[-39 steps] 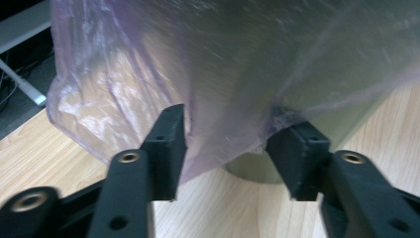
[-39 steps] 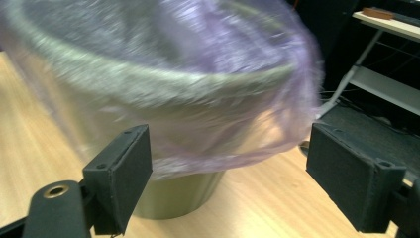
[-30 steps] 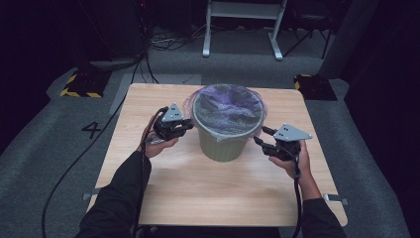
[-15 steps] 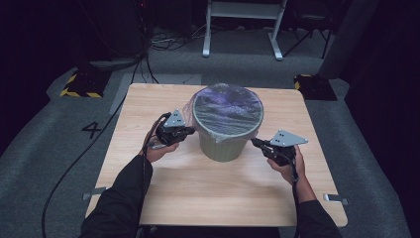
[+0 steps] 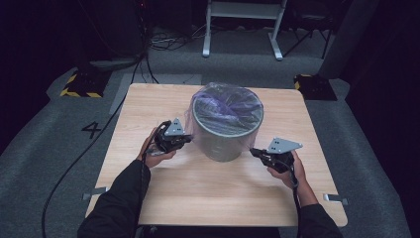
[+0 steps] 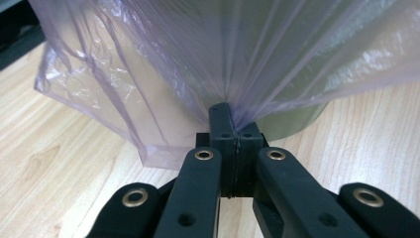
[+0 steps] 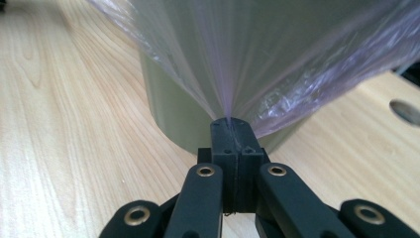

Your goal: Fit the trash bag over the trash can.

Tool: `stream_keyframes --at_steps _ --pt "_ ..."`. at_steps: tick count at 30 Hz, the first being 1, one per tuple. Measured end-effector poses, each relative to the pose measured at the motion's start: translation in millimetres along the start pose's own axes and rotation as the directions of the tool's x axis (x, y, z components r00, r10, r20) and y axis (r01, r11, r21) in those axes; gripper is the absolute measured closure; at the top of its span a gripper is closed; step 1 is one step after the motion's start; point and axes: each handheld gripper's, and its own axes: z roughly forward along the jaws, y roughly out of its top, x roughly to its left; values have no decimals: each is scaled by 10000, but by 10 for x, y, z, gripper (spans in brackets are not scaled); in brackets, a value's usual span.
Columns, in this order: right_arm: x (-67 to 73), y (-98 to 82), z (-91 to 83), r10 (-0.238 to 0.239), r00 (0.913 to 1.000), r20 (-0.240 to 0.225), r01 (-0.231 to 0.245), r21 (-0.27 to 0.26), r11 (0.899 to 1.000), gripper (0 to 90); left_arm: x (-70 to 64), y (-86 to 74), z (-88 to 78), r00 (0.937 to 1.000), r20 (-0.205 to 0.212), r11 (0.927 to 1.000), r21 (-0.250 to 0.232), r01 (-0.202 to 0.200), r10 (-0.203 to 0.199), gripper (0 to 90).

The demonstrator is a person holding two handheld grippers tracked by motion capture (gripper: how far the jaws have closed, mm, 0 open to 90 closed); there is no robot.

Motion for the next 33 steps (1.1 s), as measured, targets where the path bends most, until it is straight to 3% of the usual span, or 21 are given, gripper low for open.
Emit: stream_keyframes --at_steps 5,9,12,15,18,20,21,22,23,25,26,28,31,33 --pt "-7 -25 111 -17 9999 161 10 422 9991 900 -15 -25 132 10000 -24 9986 519 -71 72 898" --pt "6 -43 223 -49 9999 111 40 768 9970 900 -5 -32 203 10000 -12 9983 589 35 -34 881" --pt "-15 -87 279 -39 9991 413 1 903 9959 900 -14 -68 275 9999 -68 9945 1049 -75 82 831" --pt "-18 -86 281 8 9993 373 -39 832 9965 900 -10 -113 292 9997 129 9949 990 178 -192 805" --pt "-16 -95 287 160 9994 291 -185 890 9959 900 -16 -137 288 9997 55 9945 1018 234 -240 719" --pt "-24 -100 285 220 9992 325 -249 921 9954 827 -25 -137 258 9993 -99 9945 984 370 -362 584" --pt "-40 -103 264 418 9984 379 -447 814 9957 733 -27 -135 232 9986 -250 9943 953 481 -459 414" --pt "-40 -103 264 418 9984 379 -447 814 9957 733 -28 -139 200 9976 -319 9944 838 637 -612 414" --pt "-48 -111 251 579 9979 283 -599 740 9955 667 -26 -148 162 9963 -261 9938 738 833 -816 336" --pt "-38 -125 224 779 9964 345 -802 715 9942 548 -15 -176 72 9921 258 9913 507 1213 -1227 167" --pt "-24 -128 172 625 9977 263 -643 757 9951 490 -12 -195 18 9889 440 9895 324 1406 -1419 168" --pt "-25 -127 136 635 9976 272 -652 684 9955 451 -38 -232 -95 9891 205 9893 -47 1461 -1460 162" --pt "-38 -145 45 1147 9930 289 -1155 290 9929 353 -104 -306 -237 9891 243 9891 -195 1459 -1454 152" --pt "-43 -150 -13 1297 9908 396 -1307 220 9912 284 -161 -367 -322 9921 140 9918 -263 1251 -1247 153"
